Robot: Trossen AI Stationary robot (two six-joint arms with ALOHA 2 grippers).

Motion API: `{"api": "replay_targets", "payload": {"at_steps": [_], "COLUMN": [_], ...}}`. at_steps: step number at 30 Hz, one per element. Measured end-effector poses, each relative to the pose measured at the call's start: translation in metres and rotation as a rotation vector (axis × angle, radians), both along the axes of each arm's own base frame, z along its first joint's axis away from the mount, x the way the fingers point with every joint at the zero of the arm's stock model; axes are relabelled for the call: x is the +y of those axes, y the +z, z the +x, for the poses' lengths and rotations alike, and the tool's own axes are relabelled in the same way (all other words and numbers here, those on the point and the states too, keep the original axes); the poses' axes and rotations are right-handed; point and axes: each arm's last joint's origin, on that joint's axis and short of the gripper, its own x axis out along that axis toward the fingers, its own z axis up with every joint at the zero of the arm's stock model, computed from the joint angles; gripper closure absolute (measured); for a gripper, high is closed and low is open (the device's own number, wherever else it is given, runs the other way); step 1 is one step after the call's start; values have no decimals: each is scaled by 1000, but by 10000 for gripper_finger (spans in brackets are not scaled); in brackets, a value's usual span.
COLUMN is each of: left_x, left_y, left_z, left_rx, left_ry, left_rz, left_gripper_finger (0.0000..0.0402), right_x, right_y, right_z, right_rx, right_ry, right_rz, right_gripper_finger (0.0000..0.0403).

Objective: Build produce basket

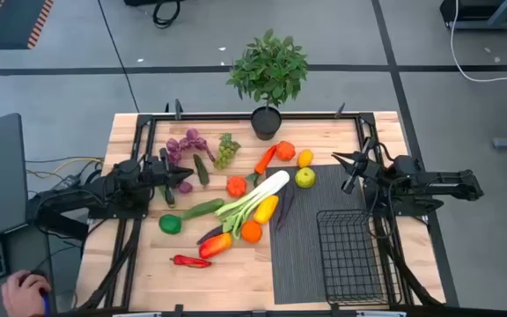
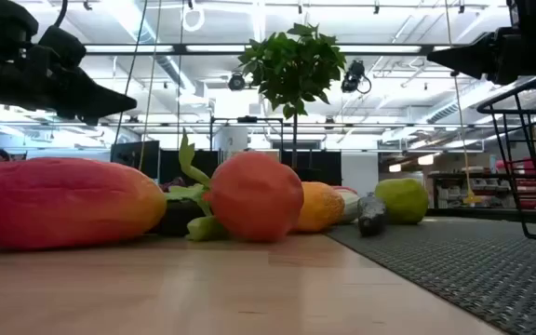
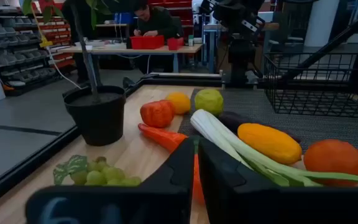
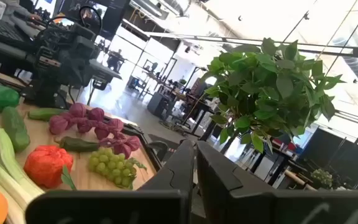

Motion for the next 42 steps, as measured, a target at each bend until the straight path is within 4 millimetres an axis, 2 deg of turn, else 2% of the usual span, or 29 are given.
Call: {"api": "replay_targets", "payload": {"at_steps": [42], "left_x": [0], "left_y": [0], "left_z": [0], "left_rx": [-5], "left_ry": [1], "left_rz": [-20], "left_gripper_finger": [371], "right_x": [0], "right_y": [0], "right_z": [0], "right_rx": [0], "right_ry": [0], "right_rz": [0], "right_gripper_finger": [376]}}
